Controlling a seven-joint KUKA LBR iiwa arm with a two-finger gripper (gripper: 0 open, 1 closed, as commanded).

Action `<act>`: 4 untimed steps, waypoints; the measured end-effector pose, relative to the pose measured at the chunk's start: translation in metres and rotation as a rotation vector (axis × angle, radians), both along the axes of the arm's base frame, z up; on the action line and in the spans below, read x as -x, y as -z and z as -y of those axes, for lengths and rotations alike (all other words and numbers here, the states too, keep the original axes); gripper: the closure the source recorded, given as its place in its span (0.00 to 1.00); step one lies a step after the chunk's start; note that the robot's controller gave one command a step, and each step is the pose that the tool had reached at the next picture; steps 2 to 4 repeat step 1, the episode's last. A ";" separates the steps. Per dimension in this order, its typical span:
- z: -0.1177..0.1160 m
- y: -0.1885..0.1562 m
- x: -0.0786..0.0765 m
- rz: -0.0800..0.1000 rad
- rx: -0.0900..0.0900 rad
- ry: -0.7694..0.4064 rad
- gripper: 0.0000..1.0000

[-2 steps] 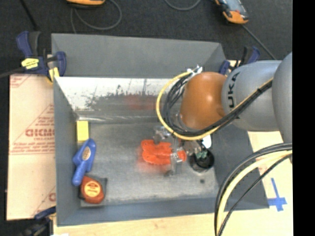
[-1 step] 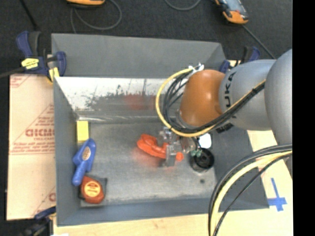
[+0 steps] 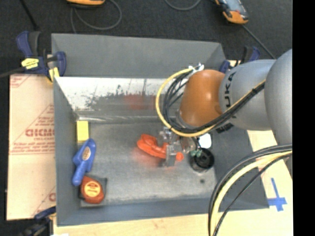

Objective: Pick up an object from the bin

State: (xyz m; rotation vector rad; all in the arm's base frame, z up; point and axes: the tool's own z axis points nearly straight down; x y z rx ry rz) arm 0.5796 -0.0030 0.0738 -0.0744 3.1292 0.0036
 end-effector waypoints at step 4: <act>-0.034 -0.182 -0.003 0.002 0.003 -0.012 1.00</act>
Offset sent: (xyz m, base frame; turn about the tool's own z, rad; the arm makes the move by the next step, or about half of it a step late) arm 0.0000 0.0000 0.0000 0.0000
